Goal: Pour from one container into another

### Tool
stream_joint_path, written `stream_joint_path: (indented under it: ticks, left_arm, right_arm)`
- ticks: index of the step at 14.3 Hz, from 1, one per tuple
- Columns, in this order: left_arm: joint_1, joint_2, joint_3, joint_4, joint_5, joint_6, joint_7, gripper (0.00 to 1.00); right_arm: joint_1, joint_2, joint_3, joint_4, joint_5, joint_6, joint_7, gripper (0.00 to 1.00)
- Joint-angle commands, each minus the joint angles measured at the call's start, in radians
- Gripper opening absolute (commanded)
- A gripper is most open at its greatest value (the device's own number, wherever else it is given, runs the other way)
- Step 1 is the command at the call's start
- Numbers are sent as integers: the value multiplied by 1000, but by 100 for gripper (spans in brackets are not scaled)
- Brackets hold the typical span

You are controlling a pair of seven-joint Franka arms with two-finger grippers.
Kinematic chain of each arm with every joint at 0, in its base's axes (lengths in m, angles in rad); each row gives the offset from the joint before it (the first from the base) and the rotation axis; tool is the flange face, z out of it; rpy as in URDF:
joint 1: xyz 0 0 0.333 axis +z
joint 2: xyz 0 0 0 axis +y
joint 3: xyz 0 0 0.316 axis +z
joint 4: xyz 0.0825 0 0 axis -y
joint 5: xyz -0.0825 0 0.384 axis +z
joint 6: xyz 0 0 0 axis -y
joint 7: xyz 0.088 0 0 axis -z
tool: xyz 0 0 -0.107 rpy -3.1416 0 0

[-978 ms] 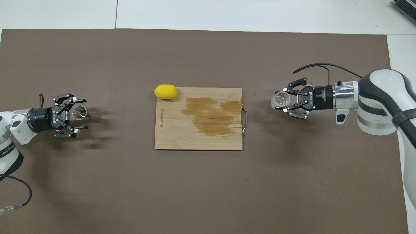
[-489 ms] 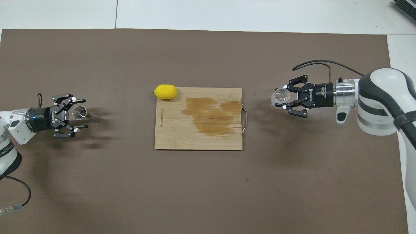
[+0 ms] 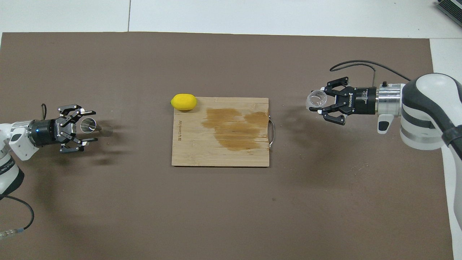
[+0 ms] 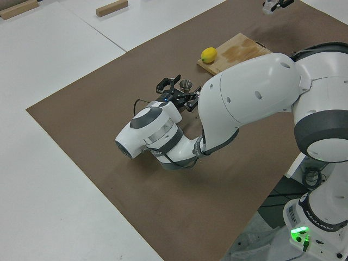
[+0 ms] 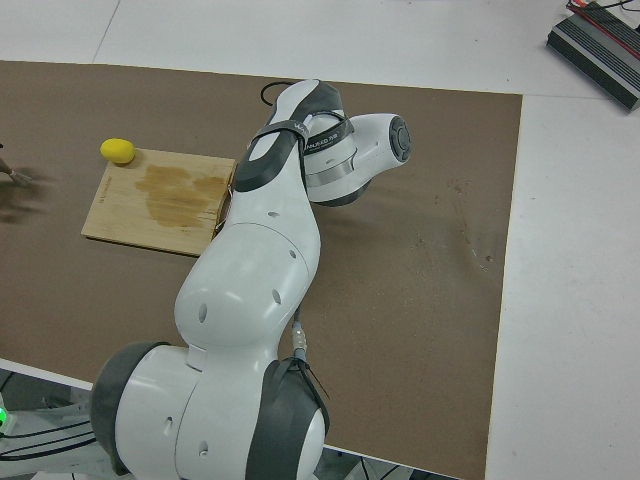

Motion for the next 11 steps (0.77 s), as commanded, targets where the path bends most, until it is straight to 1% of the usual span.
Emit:
stream_joint_path:
  ticks: [1, 2, 4, 5, 6, 9, 11]
  left_arm:
    - [-11, -37, 17, -39, -15, 8, 16, 88]
    - [-11, -37, 17, -39, -14, 8, 16, 87]
    - [-11, -37, 18, -39, -12, 8, 19, 81]
    - [-11, -37, 17, -40, -12, 8, 17, 81]
    - [-11, -38, 17, -43, -12, 9, 19, 78]
    - [-11, -43, 17, -44, -12, 20, 19, 55]
    - [-11, -44, 17, -45, -12, 22, 19, 44]
  right_arm:
    - [7, -12, 6, -4, 17, 18, 23, 0]
    - [7, -12, 6, -6, 17, 18, 23, 0]
    - [10, -14, 6, -7, 17, 16, 23, 0]
    - [10, -14, 6, -7, 19, 16, 23, 0]
    - [10, -14, 6, -7, 19, 16, 23, 0]
    - [10, -14, 6, -7, 22, 13, 23, 0]
    - [10, -14, 11, -7, 23, 10, 23, 0]
